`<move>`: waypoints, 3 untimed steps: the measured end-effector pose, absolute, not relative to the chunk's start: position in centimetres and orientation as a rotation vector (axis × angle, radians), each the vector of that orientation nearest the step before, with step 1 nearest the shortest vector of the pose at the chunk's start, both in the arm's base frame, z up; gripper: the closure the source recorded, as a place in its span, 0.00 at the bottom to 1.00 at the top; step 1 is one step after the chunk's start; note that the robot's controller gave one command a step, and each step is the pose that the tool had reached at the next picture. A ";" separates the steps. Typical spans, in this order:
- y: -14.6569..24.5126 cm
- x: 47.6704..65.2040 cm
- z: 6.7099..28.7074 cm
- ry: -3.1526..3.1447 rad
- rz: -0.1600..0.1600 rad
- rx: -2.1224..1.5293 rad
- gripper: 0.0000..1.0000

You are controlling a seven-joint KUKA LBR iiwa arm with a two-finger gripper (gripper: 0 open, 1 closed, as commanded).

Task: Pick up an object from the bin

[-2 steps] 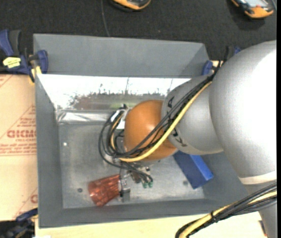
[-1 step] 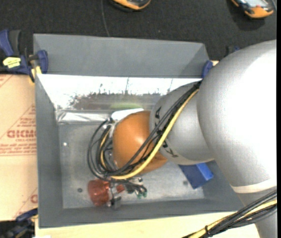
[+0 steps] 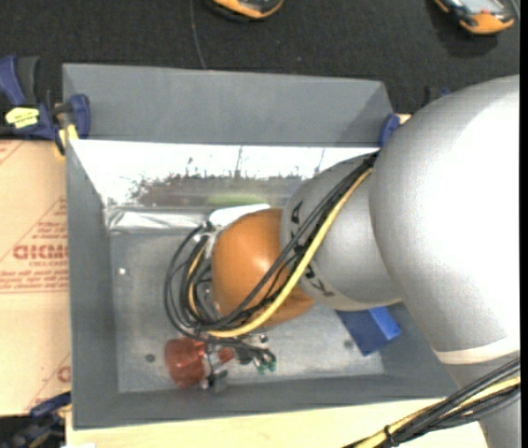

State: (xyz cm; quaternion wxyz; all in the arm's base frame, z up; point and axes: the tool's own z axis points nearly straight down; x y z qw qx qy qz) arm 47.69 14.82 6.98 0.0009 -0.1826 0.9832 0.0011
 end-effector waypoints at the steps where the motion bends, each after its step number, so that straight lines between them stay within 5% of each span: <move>1: 14.8 47.7 7.0 3.087 0.004 -0.573 1.00; 2: 14.1 47.9 14.0 3.085 0.001 -0.604 1.00; 3: 14.9 48.4 17.1 3.094 0.004 -0.551 1.00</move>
Offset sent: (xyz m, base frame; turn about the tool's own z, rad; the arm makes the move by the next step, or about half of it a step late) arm 0.0061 -0.0141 0.1640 -0.0449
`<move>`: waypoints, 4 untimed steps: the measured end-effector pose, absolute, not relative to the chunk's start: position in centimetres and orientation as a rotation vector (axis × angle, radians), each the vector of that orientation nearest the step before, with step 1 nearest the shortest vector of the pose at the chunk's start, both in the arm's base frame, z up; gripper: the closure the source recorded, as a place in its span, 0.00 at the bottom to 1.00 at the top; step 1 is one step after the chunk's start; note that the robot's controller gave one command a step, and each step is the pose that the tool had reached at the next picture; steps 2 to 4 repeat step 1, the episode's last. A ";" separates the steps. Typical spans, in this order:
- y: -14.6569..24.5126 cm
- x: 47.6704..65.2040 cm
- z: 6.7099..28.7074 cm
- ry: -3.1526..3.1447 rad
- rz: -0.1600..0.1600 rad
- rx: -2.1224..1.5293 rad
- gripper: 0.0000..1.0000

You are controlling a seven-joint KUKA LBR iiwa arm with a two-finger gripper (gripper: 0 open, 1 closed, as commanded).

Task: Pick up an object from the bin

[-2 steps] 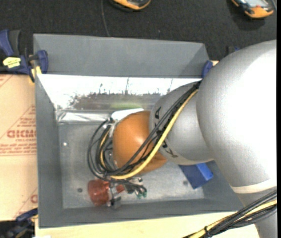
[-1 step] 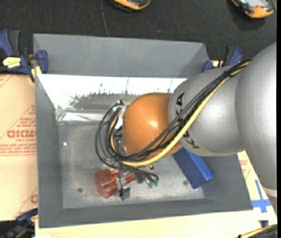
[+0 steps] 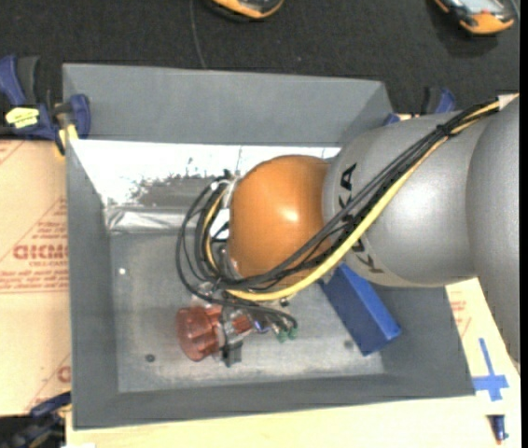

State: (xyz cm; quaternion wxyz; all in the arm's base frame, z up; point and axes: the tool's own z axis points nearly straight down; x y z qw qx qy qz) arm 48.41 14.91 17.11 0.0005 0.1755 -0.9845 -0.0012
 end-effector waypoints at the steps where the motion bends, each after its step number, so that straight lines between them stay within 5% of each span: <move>1: 15.5 47.7 22.2 -3.081 -0.001 0.611 1.00; 4: 15.5 47.7 22.2 -3.081 -0.001 0.611 1.00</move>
Offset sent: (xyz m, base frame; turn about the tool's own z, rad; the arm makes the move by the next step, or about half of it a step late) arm 0.0075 0.0133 0.1273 -0.0195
